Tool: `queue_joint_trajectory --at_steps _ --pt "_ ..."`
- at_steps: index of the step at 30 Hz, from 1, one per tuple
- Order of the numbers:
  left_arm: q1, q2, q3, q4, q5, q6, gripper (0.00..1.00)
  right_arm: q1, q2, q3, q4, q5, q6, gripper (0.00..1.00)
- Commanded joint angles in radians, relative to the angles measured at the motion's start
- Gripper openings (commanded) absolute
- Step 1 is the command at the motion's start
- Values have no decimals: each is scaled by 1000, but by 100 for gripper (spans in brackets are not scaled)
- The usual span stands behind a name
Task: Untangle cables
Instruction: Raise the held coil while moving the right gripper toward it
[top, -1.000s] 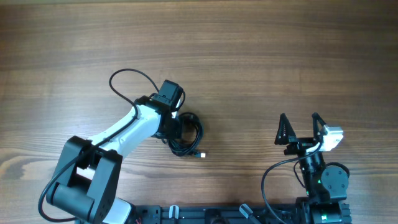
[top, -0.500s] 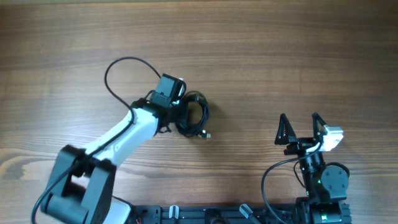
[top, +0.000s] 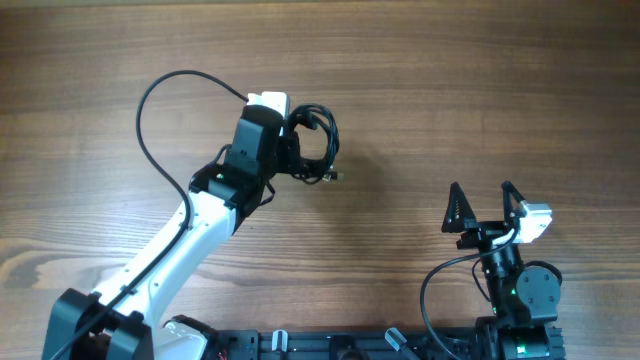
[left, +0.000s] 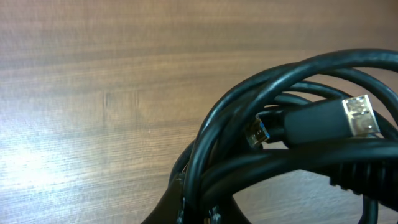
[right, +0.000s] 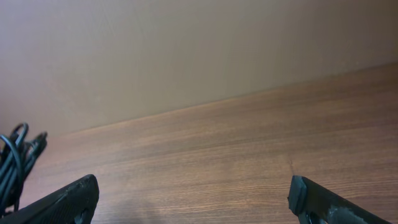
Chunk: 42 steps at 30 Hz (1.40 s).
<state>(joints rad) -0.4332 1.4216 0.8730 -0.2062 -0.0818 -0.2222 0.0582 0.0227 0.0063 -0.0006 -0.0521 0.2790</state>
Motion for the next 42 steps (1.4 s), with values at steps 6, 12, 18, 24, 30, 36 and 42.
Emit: queue_joint_trajectory --at_steps 6,12,18,24,30,36,42 --pt "-3 -107 -2 106 -24 -81 4 3 0 -1 2 -15 -16 100" --pt "-3 -123 -2 144 -32 -138 4 3 0 -1 3 -16 68 100" --pt "-3 -134 -2 151 66 -138 4 3 0 -1 3 -21 560 100" --pt "-3 -134 -2 152 135 -8 4 3 0 -1 64 -157 452 100" --pt "-3 -134 -2 197 447 143 4 3 0 -1 105 -259 344 100" --pt "-2 -134 -2 239 566 169 4 3 0 -1 252 -452 260 100" --pt "45 -134 -2 371 845 166 4 3 0 -1 342 -612 164 100"
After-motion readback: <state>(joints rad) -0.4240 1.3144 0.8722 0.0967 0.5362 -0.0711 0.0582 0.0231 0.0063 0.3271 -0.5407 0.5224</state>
